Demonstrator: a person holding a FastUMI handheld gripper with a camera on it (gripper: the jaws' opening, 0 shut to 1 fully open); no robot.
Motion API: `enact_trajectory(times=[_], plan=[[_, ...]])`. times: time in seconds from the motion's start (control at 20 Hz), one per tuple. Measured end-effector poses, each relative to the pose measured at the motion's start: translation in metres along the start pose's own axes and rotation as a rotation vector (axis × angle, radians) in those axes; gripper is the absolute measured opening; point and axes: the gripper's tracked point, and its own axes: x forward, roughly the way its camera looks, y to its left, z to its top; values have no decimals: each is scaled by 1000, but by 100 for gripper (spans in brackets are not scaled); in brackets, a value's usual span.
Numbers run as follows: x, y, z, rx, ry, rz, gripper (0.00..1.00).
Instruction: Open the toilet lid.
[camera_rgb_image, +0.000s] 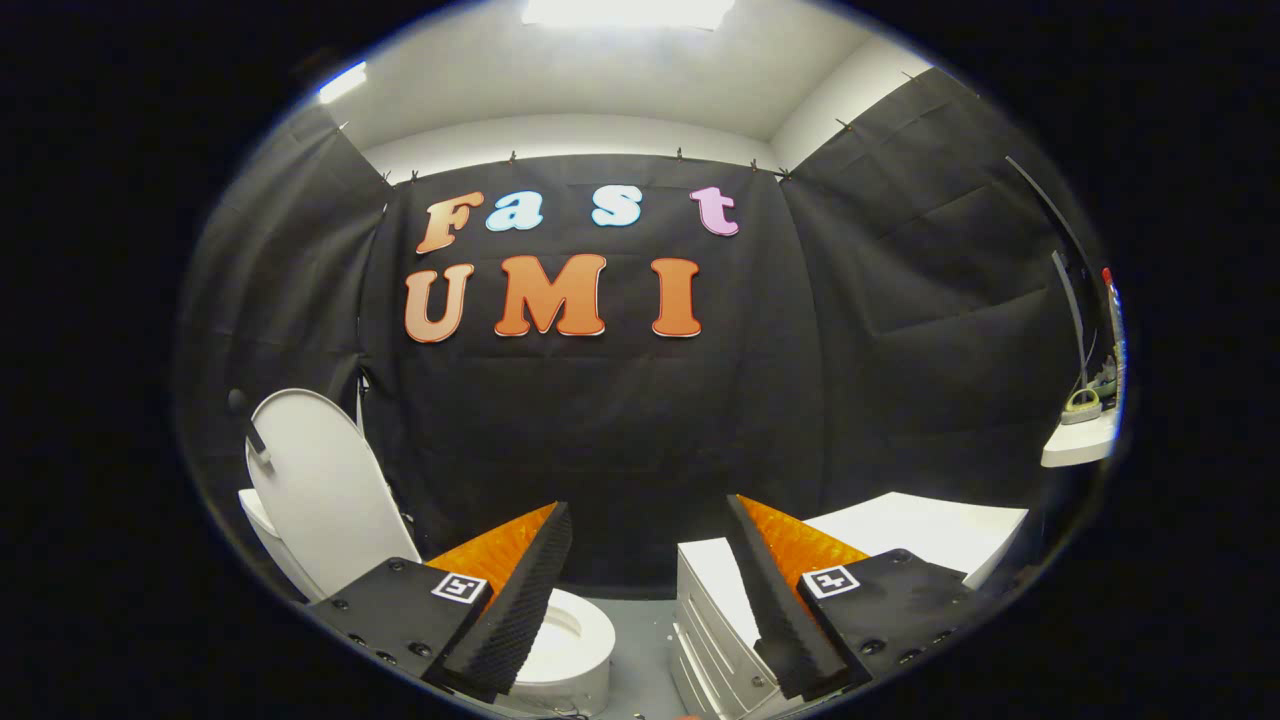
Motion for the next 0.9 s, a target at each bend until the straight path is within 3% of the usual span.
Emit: enact_trajectory(times=[0.05,0.15,0.55,0.9], plan=[[5,-1,-17,-22,43,-21,99],[3,18,-35,-66,93,12,100],[1,63,-28,-32,89,130,98],[6,37,-20,0,72,75,99]])
